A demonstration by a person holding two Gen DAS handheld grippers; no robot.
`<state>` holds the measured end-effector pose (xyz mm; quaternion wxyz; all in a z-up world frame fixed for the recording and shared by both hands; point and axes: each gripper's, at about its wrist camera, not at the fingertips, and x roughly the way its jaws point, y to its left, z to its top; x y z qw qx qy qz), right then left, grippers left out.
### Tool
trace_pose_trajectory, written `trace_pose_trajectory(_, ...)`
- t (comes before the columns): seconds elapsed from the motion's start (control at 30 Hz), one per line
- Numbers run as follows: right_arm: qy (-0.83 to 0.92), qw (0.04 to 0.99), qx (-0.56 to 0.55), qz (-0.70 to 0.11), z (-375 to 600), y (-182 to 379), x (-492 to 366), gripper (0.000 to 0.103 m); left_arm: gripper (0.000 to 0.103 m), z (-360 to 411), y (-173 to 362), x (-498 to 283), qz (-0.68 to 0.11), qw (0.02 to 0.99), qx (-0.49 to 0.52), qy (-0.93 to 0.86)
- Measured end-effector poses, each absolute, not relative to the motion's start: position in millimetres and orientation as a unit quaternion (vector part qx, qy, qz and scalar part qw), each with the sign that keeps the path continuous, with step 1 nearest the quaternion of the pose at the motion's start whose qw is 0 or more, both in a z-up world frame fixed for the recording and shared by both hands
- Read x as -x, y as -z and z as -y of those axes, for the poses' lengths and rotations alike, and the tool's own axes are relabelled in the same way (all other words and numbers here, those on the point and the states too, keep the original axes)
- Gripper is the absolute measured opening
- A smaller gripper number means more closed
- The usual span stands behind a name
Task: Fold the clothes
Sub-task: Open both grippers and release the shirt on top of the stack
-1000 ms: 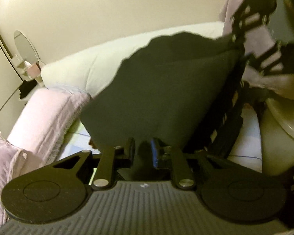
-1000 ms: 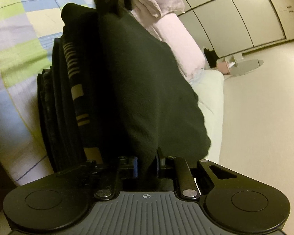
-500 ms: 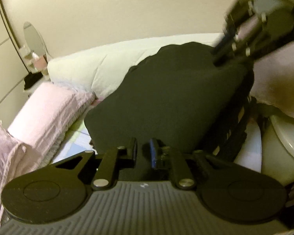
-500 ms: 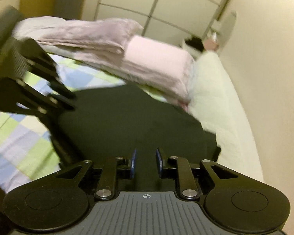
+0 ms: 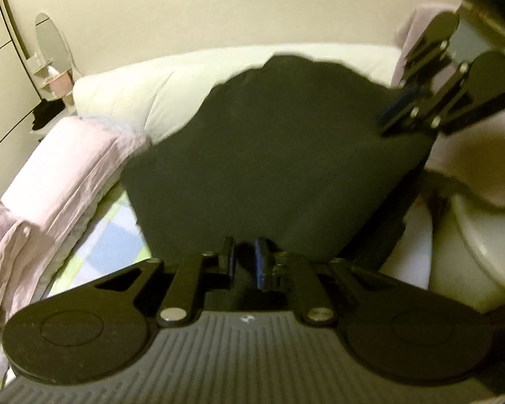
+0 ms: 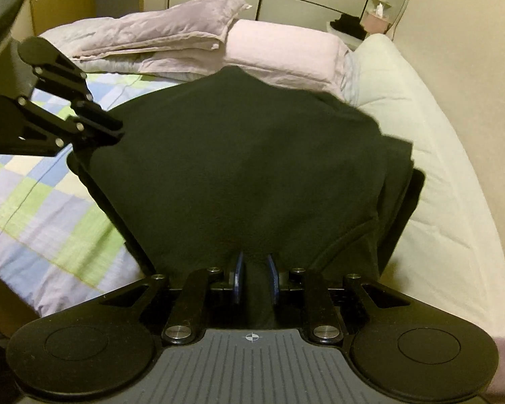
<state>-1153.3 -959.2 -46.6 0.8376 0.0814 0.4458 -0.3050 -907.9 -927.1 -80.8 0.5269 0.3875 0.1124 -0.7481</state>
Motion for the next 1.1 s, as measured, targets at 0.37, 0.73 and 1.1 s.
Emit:
trace_pose_trajectory(0.37,0.342,0.847,-0.119,-0.389,1028,3,1157,0.020,0.004,927,90,919,-0.132,0.538,-0.402,0.729)
trace_pose_trajectory(0.73,0.369,0.844,-0.171,-0.349,1032,7,1166,0.024,0.021,909,64,920,-0.139,0.580,-0.374,0.710)
trace_pose_trajectory(1.1,0.361,0.854,-0.200,-0.317,974,20,1166,0.068,0.021,889,64,919,-0.182,0.593,-0.353,0.700)
